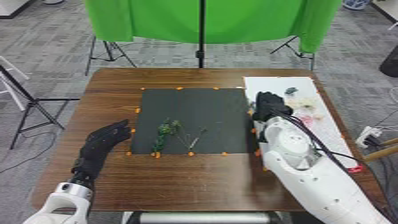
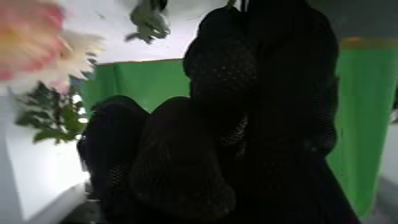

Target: Arrange flowers

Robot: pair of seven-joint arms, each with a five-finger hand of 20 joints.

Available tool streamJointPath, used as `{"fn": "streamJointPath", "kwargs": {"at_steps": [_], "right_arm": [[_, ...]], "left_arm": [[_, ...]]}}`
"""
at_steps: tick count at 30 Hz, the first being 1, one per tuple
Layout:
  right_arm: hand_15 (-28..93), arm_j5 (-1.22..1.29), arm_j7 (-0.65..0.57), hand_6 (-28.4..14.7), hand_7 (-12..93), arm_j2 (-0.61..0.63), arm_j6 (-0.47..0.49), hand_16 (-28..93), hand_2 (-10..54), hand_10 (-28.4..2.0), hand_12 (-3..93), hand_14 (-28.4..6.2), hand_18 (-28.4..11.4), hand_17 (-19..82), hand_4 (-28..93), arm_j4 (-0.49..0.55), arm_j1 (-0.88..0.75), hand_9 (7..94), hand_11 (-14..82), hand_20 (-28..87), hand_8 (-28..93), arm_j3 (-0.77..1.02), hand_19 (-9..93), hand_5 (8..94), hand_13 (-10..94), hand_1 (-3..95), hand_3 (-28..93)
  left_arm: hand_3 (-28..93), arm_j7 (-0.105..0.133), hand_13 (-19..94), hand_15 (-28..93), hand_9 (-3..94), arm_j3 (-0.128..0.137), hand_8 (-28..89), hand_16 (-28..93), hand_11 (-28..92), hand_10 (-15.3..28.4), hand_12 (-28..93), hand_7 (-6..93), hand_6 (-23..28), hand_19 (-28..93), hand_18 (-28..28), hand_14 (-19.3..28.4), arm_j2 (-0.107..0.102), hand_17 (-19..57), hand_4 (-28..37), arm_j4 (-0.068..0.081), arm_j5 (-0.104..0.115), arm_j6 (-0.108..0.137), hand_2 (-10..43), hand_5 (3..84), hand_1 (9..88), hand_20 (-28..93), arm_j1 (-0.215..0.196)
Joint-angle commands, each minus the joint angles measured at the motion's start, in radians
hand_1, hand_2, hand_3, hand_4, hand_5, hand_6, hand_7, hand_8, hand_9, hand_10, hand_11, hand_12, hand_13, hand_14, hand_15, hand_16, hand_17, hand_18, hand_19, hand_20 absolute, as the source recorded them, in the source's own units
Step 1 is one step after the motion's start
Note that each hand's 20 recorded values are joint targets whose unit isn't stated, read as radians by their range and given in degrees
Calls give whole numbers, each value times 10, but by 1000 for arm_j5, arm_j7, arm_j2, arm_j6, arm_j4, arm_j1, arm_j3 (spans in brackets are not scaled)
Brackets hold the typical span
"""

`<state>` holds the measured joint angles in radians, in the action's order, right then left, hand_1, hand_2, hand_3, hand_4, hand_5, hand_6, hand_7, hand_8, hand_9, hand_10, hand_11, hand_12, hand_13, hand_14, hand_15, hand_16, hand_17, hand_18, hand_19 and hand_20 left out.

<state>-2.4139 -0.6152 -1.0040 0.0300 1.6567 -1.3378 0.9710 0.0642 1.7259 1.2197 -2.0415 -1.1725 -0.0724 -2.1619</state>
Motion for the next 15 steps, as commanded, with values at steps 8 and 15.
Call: {"fn": "streamJointPath", "kwargs": {"at_steps": [8,15], "right_arm": [[703,159,68,-40,375,0,-128,280,-95,-107,249,-18,-94,756,601,273,-117,886,547,639,221,36,932,791,937,880,-282],[705,155,90,-43,377,-5,-111,276,-95,-107,246,-18,-93,757,608,295,-133,886,549,638,222,30,932,789,937,879,-283]], "left_arm": [[664,-9,299,251,404,3,-54,-15,164,138,99,77,63,126,145,185,7,20,-207,-5,4,-15,-33,446,262,197,-20],[664,-9,299,251,404,1,-53,-14,164,139,99,73,66,126,145,186,8,20,-208,-3,5,-16,-31,447,261,197,-15]]}}
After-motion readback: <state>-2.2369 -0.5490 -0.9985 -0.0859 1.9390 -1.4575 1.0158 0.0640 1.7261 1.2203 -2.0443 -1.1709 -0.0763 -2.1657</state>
